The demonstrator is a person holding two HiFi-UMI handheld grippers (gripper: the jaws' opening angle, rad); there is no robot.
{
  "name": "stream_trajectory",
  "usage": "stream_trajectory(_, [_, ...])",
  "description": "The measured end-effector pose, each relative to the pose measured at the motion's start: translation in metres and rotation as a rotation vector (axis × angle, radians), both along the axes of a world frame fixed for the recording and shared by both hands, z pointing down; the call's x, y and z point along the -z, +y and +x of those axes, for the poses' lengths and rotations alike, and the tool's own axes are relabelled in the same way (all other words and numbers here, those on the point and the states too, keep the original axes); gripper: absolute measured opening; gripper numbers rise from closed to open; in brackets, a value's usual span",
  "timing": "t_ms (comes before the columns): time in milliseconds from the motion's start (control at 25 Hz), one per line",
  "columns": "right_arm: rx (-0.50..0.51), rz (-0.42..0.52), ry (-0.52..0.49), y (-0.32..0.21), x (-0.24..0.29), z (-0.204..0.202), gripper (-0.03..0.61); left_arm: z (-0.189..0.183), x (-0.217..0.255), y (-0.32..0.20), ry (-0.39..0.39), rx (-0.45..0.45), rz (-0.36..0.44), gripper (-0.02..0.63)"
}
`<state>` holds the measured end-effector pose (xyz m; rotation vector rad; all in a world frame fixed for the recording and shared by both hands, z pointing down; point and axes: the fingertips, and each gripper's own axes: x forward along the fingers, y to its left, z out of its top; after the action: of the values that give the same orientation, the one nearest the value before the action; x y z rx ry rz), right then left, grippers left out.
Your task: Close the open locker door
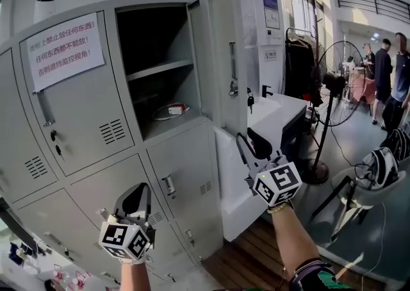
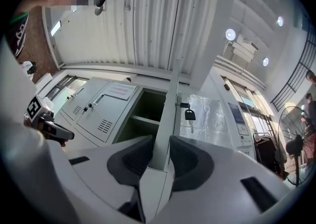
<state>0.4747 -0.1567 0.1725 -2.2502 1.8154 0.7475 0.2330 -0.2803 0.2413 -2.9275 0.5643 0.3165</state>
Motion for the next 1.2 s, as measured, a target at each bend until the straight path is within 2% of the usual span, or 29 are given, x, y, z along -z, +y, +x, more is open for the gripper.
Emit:
stream_trajectory(320, [-0.029,0.021,0.027,-0.021,0.000,-0.042,0.098,-0.043,-0.003,-0.018,-0.012,0.028,-0.018,0.021])
stream_trajectory(720, [0.009,-0.006,0.061,-0.056,0.003,-0.089,0.098,-0.089,0.004,-0.037,0.001,0.076,-0.013,0.021])
stream_trajectory(1200, [0.050,-0.011,0.073,-0.095,0.003,-0.121,0.091,-0.127,-0.003,-0.059,0.000,0.138,-0.024,0.021])
